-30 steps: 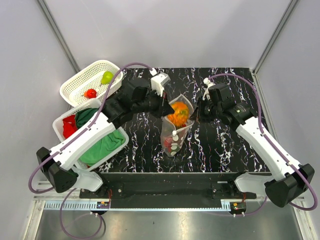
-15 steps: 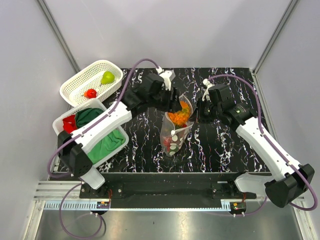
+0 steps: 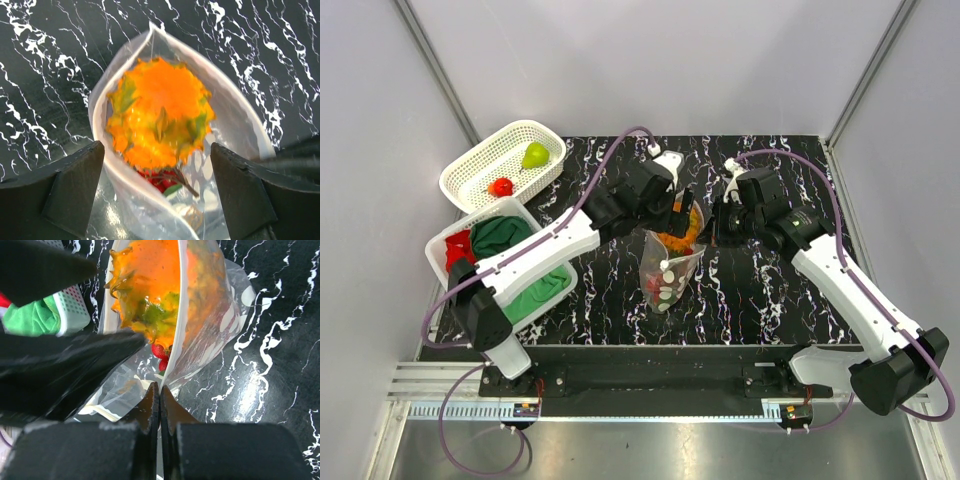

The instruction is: Open the zip-top bag and remove the fake food

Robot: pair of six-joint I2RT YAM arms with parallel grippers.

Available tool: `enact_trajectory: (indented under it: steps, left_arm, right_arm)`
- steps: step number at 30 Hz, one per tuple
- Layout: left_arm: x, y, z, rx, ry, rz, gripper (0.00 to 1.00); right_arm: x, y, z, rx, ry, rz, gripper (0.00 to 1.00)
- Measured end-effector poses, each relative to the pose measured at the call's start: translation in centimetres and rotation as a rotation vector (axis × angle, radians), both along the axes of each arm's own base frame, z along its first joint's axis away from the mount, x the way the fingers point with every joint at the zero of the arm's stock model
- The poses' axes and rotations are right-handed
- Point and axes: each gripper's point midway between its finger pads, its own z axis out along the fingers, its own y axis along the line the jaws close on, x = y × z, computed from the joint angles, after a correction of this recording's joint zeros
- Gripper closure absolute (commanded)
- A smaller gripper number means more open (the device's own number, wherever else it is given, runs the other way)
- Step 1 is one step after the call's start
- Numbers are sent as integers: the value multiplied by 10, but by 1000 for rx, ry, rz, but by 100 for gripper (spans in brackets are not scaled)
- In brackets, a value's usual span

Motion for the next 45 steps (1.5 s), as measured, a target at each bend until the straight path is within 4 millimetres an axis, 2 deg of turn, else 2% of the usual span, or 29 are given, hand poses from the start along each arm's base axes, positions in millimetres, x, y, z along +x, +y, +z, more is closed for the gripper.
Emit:
enact_trajectory:
  steps: [9, 18, 21, 22, 23, 25, 26, 29, 30, 34, 42, 45]
  left_arm:
    - [16, -15, -19, 39, 13, 7, 4]
    - [18, -19, -37, 46, 41, 20, 2]
    - [21, -23, -42, 41, 41, 21, 21]
    - [22, -25, -43, 38, 41, 21, 30]
    - [24, -27, -45, 39, 39, 17, 47]
    - [25, -28, -45, 36, 37, 15, 63]
    - [25, -28, -45, 37, 34, 11, 77]
    - [25, -29, -42, 37, 21, -1, 100]
    - [24, -28, -40, 36, 19, -3, 100]
    - [19, -20, -19, 21, -8, -7, 100]
    - [-4, 6, 66, -136, -115, -13, 100]
    - [-11, 15, 88, -220, -143, -29, 100]
  right_arm:
    - [0, 2, -3, -1, 11, 6, 100]
    - [1, 2, -5, -5, 17, 4, 100]
    - [1, 2, -5, -6, 17, 3, 100]
    - [1, 2, -5, -6, 17, 3, 100]
    - [1, 1, -5, -6, 17, 3, 100]
    - [1, 1, -5, -6, 16, 2, 100]
    - [1, 1, -5, -7, 16, 2, 100]
    - [1, 1, -4, -6, 14, 1, 100]
    - [1, 1, -4, -7, 12, 1, 100]
    - [0, -3, -5, -17, 3, -11, 100]
    - [-1, -14, -8, -47, -19, -48, 100]
    - [1, -16, -8, -54, -26, -60, 100]
